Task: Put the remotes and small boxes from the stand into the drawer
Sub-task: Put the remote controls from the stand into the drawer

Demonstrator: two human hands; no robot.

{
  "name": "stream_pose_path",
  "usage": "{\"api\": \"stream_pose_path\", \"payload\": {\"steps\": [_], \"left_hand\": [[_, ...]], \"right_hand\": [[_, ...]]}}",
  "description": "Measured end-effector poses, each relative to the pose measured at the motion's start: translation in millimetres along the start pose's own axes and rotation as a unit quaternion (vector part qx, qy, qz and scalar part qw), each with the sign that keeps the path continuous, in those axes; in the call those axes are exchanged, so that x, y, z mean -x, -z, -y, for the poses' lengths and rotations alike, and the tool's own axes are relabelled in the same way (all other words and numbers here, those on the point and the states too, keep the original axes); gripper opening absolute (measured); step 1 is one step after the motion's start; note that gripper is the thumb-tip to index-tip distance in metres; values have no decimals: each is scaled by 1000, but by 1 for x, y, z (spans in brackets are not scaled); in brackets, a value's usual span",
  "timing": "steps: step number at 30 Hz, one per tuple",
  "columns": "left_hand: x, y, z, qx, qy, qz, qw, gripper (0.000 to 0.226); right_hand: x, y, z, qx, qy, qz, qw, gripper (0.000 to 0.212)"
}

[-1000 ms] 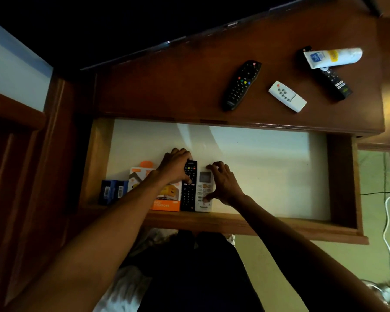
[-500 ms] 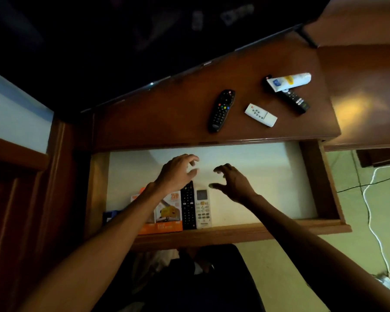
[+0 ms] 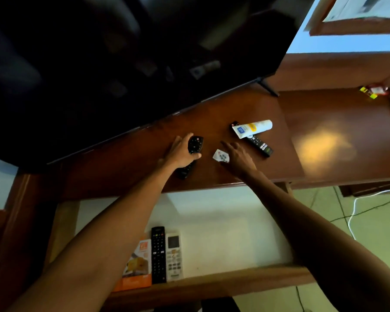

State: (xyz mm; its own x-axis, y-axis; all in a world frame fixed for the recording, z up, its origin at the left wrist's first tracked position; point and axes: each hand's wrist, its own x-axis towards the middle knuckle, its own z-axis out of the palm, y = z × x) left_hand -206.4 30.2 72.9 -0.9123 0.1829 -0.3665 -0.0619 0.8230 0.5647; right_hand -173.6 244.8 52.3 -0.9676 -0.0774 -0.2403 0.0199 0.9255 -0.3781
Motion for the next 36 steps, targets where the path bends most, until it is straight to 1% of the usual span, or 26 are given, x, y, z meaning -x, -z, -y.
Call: {"api": "stream_pose_path", "payload": {"steps": [2,4,8,11,14,17,19,23,26,32,36], "left_hand": [[-11,-4,-7,8,23,28,999,90],[-18,-12,-8,16,40,39,998,96],[-19,-25,-9,23,33,13,999,96],[-3,-26,-7,9,22,-1,1000,96],[27,-28,3,20,27,-2,999,98],[67,-36,14,22,15,22,999,100],[93,-45,22,19,-2,30,999,99],[142,-71,41,-14,-30,25,999,96],[165,-99,57,-20,-44,21,999,90],[168,-156,66,15,36,27,999,85],[162,-191,65,-11,66,50,996,87]], "right_hand": [[-13,0,-9,13,19,45,999,84],[-20,-2,-17,19,45,67,997,83],[-25,-3,-31,11,93,86,992,73],[-14,-4,-31,-31,104,84,991,72],[16,-12,-23,-96,132,55,985,67],[55,-31,-15,-105,166,62,979,63],[77,-45,-12,-95,168,72,979,63],[118,-76,-11,-87,101,70,989,62],[142,-105,-16,-115,42,78,989,63],[167,-152,-26,-147,-63,64,985,63],[171,-175,-33,-139,-111,62,982,63]]}}
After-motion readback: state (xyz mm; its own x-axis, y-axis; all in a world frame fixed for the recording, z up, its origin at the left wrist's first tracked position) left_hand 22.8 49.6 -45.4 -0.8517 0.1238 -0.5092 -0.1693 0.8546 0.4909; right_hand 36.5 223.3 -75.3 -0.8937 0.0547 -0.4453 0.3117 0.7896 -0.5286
